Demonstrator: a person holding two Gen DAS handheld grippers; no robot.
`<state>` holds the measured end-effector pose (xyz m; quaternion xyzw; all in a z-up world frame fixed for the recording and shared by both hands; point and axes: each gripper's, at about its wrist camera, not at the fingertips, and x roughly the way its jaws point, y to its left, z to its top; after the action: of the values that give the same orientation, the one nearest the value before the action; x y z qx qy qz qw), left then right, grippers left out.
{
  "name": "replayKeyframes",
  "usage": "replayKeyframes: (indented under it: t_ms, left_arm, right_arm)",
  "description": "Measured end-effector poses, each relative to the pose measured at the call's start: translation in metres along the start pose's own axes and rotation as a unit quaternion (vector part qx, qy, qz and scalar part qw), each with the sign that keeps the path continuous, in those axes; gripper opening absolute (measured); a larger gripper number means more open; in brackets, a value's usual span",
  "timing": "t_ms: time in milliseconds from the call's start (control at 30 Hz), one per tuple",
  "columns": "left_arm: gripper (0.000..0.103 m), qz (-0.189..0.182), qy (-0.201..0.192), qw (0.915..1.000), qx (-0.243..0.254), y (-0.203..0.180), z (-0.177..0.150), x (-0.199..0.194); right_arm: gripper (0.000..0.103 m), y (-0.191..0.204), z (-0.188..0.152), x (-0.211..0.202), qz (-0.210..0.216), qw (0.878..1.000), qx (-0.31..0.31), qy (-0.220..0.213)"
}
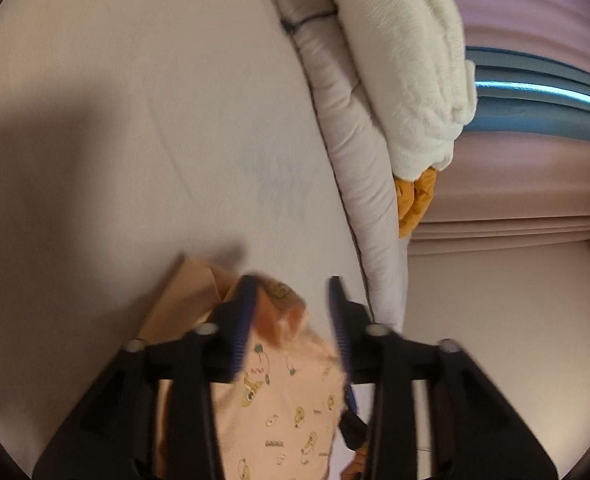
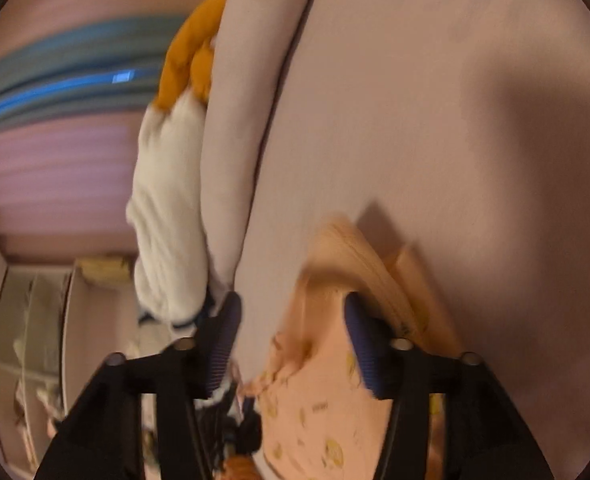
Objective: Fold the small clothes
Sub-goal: 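Open both grippers to release the hem and lift away, then move both grippers over the folded shirt toward its side edge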
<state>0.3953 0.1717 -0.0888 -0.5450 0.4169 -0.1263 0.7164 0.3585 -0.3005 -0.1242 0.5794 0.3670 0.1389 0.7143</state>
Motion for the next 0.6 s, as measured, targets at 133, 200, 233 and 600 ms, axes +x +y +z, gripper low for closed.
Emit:
replayKeyframes:
  t_ms: [133, 200, 233, 600]
  left_arm:
    - [0.044, 0.008, -0.012, 0.9994, 0.032, -0.004, 0.007, -0.018]
    - [0.044, 0.014, -0.009, 0.9988, 0.046, -0.005, 0.003, -0.027]
    - [0.044, 0.019, -0.003, 0.9978, 0.064, -0.008, -0.002, -0.031]
    - [0.043, 0.082, 0.075, 0.9446, 0.309, -0.040, -0.120, -0.038]
  right_arm:
    - [0.055, 0.004, -0.008, -0.028, -0.008, 0.999, -0.038, -0.014]
    - [0.055, 0.007, -0.020, -0.043, -0.025, 0.997, -0.073, -0.008]
    - [0.055, 0.009, -0.025, -0.046, -0.033, 0.995, -0.089, -0.006]
    - [0.037, 0.048, -0.117, -0.052, -0.152, 0.913, -0.372, 0.066]
